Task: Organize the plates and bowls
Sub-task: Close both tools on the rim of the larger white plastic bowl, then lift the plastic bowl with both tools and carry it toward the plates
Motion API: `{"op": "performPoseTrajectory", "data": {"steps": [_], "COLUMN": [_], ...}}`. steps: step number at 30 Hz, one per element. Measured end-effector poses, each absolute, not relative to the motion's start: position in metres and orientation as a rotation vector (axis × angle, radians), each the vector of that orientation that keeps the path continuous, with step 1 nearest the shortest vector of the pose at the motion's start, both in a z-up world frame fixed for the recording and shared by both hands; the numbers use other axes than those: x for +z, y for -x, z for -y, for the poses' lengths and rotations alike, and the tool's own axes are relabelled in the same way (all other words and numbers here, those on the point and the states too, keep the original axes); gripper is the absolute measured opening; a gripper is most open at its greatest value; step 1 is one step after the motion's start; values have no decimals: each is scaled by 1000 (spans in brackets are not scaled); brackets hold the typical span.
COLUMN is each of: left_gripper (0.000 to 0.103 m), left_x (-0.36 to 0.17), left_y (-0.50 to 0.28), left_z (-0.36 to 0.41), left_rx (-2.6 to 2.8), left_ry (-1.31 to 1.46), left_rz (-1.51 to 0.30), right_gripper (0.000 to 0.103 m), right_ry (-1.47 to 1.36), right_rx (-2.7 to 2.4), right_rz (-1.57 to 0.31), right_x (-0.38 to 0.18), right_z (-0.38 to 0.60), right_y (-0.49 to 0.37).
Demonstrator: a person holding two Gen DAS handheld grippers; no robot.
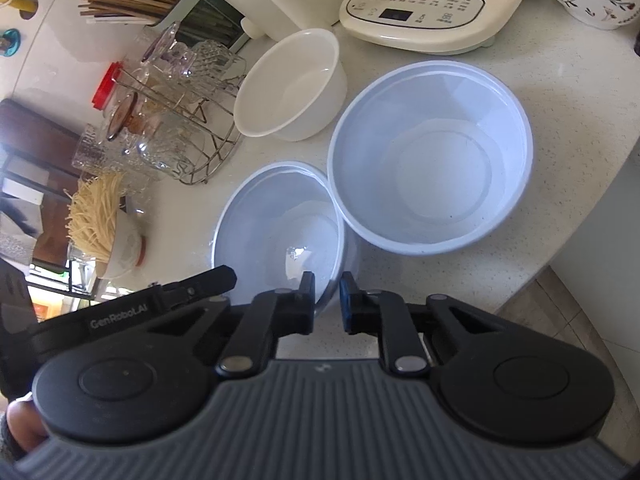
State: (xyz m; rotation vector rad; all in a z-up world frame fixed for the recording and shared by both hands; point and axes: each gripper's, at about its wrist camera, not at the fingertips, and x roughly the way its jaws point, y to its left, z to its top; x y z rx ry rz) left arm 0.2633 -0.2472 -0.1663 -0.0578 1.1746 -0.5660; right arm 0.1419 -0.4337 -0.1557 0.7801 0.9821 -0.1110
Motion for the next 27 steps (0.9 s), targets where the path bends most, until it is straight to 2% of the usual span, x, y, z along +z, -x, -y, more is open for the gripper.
{"op": "performPoseTrajectory", "data": {"steps": [13, 22, 27], "left_gripper": [9, 9, 9], "left_x": [-126, -89, -85], "left_y": [-249, -235, -228], "left_z": [213, 158, 121], "left_rx": [-548, -475, -426], "left_ry": [102, 187, 229], "left_rz": [-1099, -1044, -1036], "right_gripper": [14, 13, 13], "right_ry": [-719, -637, -576], "right_rx": [-33, 83, 152], "right_rz": [-972, -955, -978], "right_x": [-135, -105, -95], "right_z": [420, 388, 360], "right_y": [-148, -164, -178]}}
